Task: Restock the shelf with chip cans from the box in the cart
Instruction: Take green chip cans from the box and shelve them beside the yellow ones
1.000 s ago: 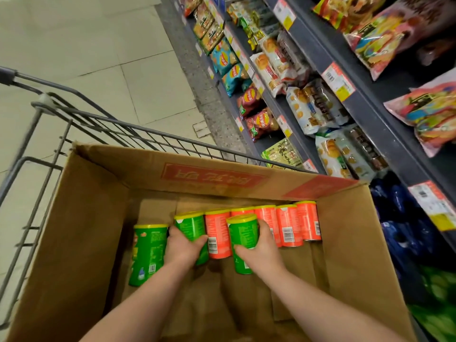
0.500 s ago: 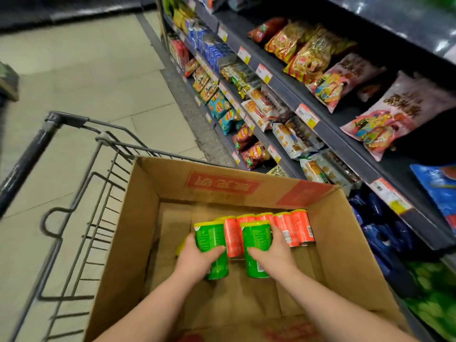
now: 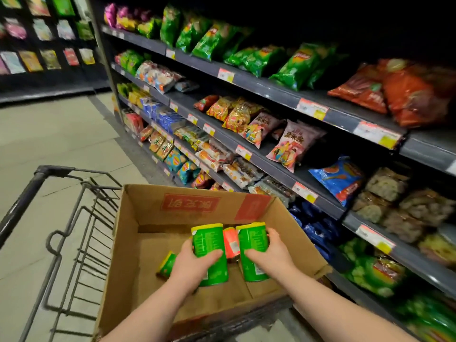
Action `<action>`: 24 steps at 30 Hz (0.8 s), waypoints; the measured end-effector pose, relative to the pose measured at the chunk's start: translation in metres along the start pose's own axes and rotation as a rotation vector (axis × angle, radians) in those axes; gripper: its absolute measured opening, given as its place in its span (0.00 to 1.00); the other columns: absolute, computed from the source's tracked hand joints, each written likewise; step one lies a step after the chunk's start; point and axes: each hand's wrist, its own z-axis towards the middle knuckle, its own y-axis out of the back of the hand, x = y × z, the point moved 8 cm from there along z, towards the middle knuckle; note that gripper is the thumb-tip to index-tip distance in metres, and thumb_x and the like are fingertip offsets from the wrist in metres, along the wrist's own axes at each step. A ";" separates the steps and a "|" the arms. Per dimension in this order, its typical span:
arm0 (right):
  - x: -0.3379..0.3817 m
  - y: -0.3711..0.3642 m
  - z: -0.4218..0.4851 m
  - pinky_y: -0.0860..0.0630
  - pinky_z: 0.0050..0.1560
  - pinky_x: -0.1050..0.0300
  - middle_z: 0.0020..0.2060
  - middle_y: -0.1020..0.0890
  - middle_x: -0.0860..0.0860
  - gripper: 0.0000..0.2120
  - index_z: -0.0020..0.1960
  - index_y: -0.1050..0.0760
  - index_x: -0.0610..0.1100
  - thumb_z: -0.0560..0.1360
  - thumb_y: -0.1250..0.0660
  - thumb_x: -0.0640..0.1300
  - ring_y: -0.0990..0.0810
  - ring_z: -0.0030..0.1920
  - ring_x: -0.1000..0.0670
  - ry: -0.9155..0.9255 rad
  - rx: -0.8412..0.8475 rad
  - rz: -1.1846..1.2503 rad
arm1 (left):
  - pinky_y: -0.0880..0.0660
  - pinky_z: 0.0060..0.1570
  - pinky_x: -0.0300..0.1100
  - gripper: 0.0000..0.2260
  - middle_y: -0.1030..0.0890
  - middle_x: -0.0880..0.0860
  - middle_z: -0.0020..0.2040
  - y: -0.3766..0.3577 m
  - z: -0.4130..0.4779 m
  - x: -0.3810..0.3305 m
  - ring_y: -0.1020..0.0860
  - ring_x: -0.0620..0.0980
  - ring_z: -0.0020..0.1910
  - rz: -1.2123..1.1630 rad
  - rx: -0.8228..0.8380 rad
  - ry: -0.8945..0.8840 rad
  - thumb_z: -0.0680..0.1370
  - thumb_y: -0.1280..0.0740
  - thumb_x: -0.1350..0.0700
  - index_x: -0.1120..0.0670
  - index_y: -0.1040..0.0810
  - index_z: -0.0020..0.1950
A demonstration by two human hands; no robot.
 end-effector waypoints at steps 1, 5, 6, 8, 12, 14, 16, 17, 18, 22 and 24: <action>-0.003 0.008 -0.009 0.30 0.50 0.60 0.55 0.26 0.50 0.37 0.73 0.42 0.46 0.70 0.28 0.45 0.27 0.51 0.52 -0.011 -0.022 0.008 | 0.27 0.51 0.43 0.25 0.22 0.53 0.53 -0.006 -0.006 -0.005 0.23 0.52 0.50 0.008 0.019 -0.024 0.70 0.25 0.51 0.53 0.31 0.63; -0.019 0.040 -0.043 0.28 0.51 0.59 0.51 0.28 0.52 0.35 0.72 0.41 0.46 0.70 0.28 0.44 0.27 0.51 0.52 -0.048 -0.119 0.051 | 0.28 0.46 0.39 0.24 0.22 0.51 0.49 -0.036 -0.030 -0.022 0.23 0.49 0.46 0.011 0.123 -0.094 0.71 0.25 0.53 0.52 0.30 0.63; -0.024 0.048 -0.051 0.27 0.51 0.58 0.51 0.27 0.53 0.35 0.71 0.40 0.46 0.69 0.28 0.44 0.26 0.51 0.52 -0.061 -0.147 0.064 | 0.28 0.42 0.37 0.22 0.22 0.49 0.47 -0.044 -0.036 -0.025 0.23 0.47 0.43 0.014 0.153 -0.111 0.71 0.25 0.54 0.51 0.30 0.61; -0.035 0.064 -0.067 0.27 0.49 0.58 0.50 0.26 0.53 0.34 0.70 0.38 0.47 0.68 0.27 0.43 0.24 0.50 0.52 -0.077 -0.196 0.096 | 0.28 0.39 0.37 0.22 0.21 0.49 0.46 -0.061 -0.048 -0.033 0.23 0.45 0.41 -0.003 0.218 -0.134 0.70 0.25 0.55 0.52 0.30 0.60; -0.053 0.096 -0.100 0.29 0.43 0.61 0.51 0.26 0.51 0.32 0.69 0.39 0.48 0.69 0.28 0.43 0.25 0.49 0.52 -0.097 -0.279 0.143 | 0.22 0.50 0.47 0.23 0.19 0.54 0.51 -0.096 -0.068 -0.049 0.20 0.50 0.46 0.018 0.312 -0.181 0.67 0.22 0.52 0.50 0.29 0.57; -0.066 0.113 -0.117 0.26 0.47 0.59 0.50 0.24 0.52 0.32 0.69 0.38 0.47 0.69 0.28 0.43 0.24 0.48 0.52 -0.118 -0.328 0.165 | 0.22 0.51 0.50 0.24 0.18 0.53 0.50 -0.115 -0.081 -0.058 0.19 0.52 0.46 0.039 0.361 -0.204 0.65 0.22 0.50 0.50 0.28 0.57; -0.078 0.132 -0.135 0.26 0.49 0.58 0.48 0.24 0.52 0.32 0.68 0.38 0.47 0.69 0.28 0.42 0.23 0.48 0.52 -0.131 -0.381 0.182 | 0.21 0.50 0.53 0.31 0.18 0.52 0.49 -0.136 -0.092 -0.064 0.18 0.52 0.46 0.019 0.398 -0.215 0.57 0.22 0.43 0.49 0.27 0.56; -0.086 0.142 -0.145 0.27 0.49 0.59 0.47 0.25 0.53 0.31 0.69 0.38 0.46 0.69 0.28 0.41 0.24 0.48 0.53 -0.141 -0.404 0.190 | 0.21 0.50 0.54 0.34 0.18 0.52 0.49 -0.147 -0.099 -0.067 0.18 0.52 0.46 0.012 0.419 -0.221 0.53 0.24 0.39 0.48 0.27 0.55; -0.093 0.152 -0.155 0.29 0.47 0.61 0.47 0.25 0.53 0.32 0.69 0.38 0.46 0.69 0.28 0.41 0.25 0.47 0.53 -0.151 -0.430 0.195 | 0.21 0.51 0.55 0.35 0.18 0.52 0.49 -0.160 -0.103 -0.067 0.18 0.52 0.47 0.021 0.439 -0.230 0.51 0.25 0.38 0.48 0.27 0.55; -0.133 0.190 -0.202 0.25 0.54 0.55 0.52 0.23 0.51 0.36 0.71 0.39 0.45 0.67 0.27 0.44 0.22 0.52 0.51 -0.206 -0.539 0.213 | 0.22 0.52 0.50 0.30 0.19 0.52 0.49 -0.204 -0.154 -0.082 0.20 0.52 0.47 0.072 0.539 -0.288 0.59 0.22 0.43 0.52 0.28 0.56; -0.154 0.208 -0.230 0.24 0.57 0.52 0.54 0.23 0.50 0.38 0.72 0.40 0.45 0.67 0.27 0.45 0.22 0.54 0.50 -0.230 -0.586 0.234 | 0.23 0.50 0.48 0.22 0.20 0.52 0.49 -0.228 -0.183 -0.087 0.21 0.51 0.46 0.079 0.588 -0.304 0.68 0.23 0.52 0.52 0.29 0.56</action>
